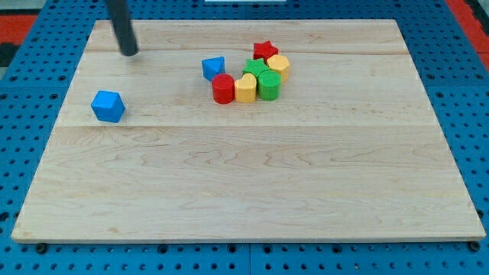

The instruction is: Move the triangle into the green star

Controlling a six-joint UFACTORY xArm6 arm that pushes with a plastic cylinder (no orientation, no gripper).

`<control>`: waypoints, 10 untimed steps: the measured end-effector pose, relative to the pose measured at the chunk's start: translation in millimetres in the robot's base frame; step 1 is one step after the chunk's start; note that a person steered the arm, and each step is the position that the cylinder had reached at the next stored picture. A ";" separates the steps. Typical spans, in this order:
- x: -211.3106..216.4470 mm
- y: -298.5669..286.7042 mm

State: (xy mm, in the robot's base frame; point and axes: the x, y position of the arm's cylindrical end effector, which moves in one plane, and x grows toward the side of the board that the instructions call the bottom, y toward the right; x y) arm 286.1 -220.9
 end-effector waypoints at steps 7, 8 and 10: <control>33.6 162.0; 33.6 159.8; 42.8 -24.2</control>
State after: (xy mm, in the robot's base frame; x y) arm 328.9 -245.1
